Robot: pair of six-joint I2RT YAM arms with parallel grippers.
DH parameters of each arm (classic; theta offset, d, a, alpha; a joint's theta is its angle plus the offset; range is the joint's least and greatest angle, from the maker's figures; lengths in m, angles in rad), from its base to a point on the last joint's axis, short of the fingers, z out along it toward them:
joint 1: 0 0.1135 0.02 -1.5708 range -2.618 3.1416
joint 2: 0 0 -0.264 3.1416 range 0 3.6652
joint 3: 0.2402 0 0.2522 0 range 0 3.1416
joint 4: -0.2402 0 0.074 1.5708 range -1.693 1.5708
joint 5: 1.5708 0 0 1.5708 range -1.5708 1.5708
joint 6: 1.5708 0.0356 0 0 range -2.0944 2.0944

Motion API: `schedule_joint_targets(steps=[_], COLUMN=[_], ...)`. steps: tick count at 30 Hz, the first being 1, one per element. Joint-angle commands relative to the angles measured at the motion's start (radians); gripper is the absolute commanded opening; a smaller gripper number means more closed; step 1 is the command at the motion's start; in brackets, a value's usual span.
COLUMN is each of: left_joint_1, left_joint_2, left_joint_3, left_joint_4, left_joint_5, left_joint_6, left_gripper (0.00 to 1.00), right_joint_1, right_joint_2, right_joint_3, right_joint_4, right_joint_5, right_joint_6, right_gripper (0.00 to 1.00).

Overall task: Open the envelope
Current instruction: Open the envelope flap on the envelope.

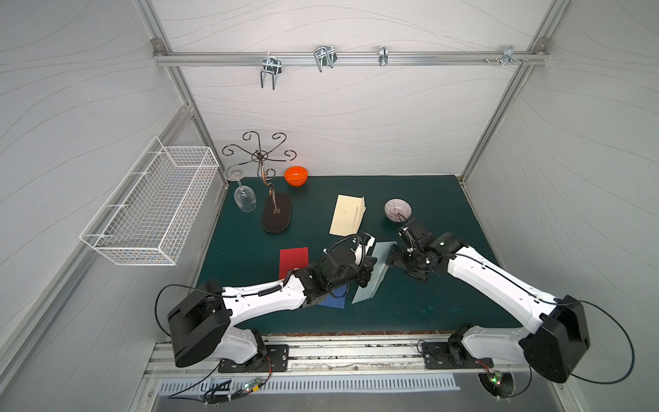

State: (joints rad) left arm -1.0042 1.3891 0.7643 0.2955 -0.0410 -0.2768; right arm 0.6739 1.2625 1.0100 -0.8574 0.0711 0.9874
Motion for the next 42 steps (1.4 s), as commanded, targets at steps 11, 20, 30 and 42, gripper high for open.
schedule_joint_targets(steps=[11, 20, 30, 42], left_joint_1=[-0.005, -0.005, 0.086, 0.404], left_joint_2=[-0.015, -0.021, -0.065, -0.041], left_joint_3=[0.011, 0.006, -0.045, -0.194], left_joint_4=[0.064, 0.101, 0.155, 0.586], left_joint_5=[0.004, 0.041, 0.042, 0.267], left_joint_6=[-0.002, -0.021, -0.261, -1.023], left_gripper=[0.00, 0.00, 0.00, 0.00], right_joint_1=[-0.071, -0.184, -0.188, -0.188], right_joint_2=[-0.008, -0.076, -0.205, -0.494], right_joint_3=[-0.030, -0.116, -0.111, -0.254], right_joint_4=[-0.040, 0.079, 0.156, 0.408], right_joint_5=[0.007, -0.105, -0.174, -0.391], right_joint_6=[-0.014, -0.136, -0.276, -0.365], right_gripper=[0.90, 0.92, 0.96, 0.98])
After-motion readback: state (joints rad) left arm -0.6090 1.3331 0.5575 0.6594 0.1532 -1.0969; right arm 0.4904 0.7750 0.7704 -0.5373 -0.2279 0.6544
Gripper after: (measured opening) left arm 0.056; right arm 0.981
